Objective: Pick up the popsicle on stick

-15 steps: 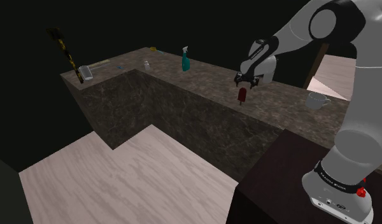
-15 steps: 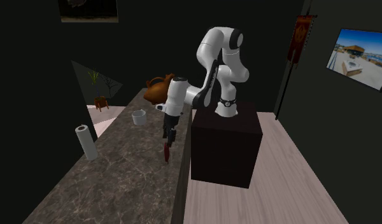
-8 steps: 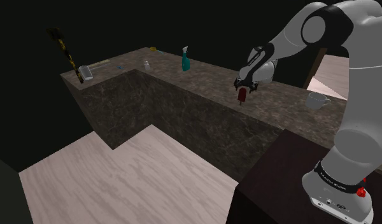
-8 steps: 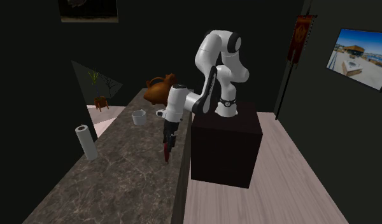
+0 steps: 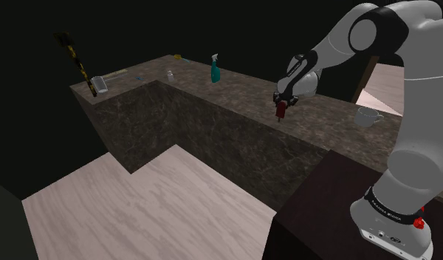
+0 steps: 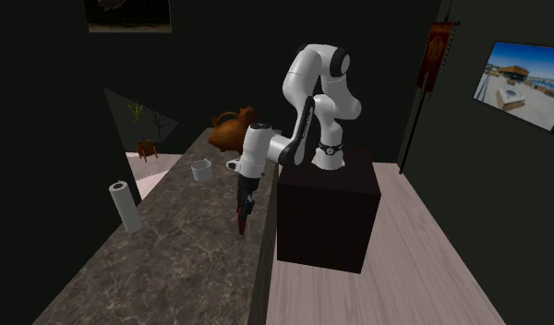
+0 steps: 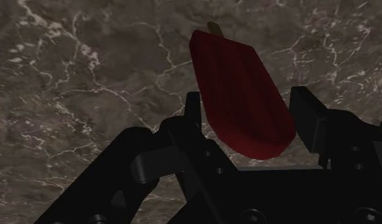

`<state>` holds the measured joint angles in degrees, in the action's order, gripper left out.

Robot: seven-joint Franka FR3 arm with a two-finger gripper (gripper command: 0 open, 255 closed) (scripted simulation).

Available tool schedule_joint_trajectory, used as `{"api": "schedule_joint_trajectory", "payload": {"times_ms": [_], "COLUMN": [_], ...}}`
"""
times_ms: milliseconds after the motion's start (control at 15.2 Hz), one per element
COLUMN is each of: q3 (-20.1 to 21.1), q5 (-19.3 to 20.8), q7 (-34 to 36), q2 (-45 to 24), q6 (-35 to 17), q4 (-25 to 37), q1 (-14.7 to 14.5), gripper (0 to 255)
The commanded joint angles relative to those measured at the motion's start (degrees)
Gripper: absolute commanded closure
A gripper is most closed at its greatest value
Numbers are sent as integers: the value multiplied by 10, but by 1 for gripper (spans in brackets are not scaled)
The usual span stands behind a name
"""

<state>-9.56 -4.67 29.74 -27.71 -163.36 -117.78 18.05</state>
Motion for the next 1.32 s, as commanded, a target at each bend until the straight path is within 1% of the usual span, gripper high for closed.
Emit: {"api": "schedule_joint_trajectory", "payload": {"times_ms": [0, 132, 1122, 1254], "q3": [1, 1, -20, -20], "q5": [0, -1, 23, 23], "q7": [0, -1, 13, 13], "q2": [0, -1, 86, 87], "q6": [0, -1, 90, 91], "q4": [0, 0, 4, 5], "q1": [-1, 1, -16, -16], "gripper": [255, 255, 255, 255]}}
